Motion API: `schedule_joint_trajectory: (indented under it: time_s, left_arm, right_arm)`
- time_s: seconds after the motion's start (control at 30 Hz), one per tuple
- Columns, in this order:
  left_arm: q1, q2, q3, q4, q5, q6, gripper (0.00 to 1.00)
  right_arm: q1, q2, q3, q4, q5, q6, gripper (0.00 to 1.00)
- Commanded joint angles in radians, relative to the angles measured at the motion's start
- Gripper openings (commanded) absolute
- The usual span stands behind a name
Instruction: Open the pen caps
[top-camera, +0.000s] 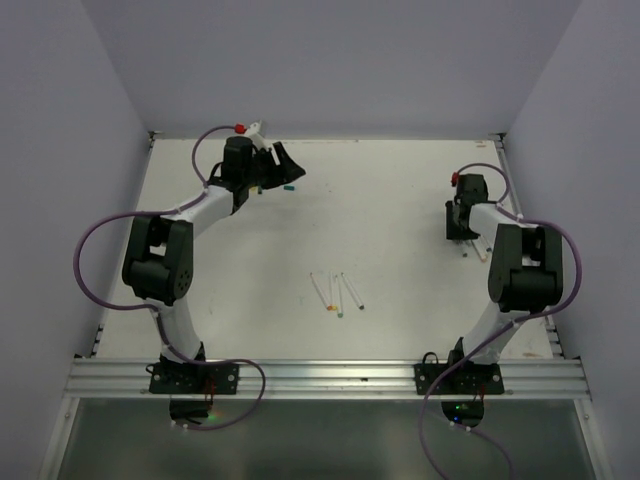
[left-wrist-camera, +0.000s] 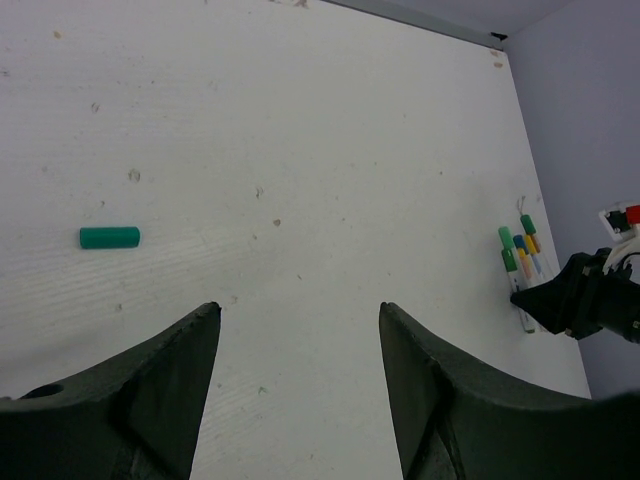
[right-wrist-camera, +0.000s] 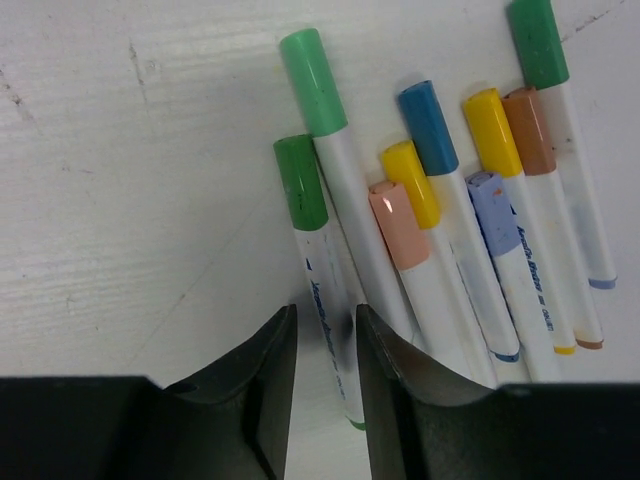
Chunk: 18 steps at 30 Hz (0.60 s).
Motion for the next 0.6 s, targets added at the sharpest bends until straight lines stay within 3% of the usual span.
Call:
schedule_joint_trajectory:
  time_s: [0.0, 0.27, 0.57]
  left_arm:
    - [0.002, -0.039, -0.011, 0.059, 0.034, -0.015, 0.68]
    - [0.002, -0.049, -0.025, 0.071, 0.054, -0.025, 0.67]
    - [0.002, -0.060, -0.048, 0.086, 0.075, -0.031, 0.67]
  right_arm:
    - [-0.005, 0.076, 0.009, -0.088, -0.081, -0.003, 0.34]
    - [-0.007, 0.109, 0.039, -0.167, -0.121, -0.006, 0.27]
    - [-0.008, 0.063, -0.012, -0.207, -0.158, 0.021, 0.26]
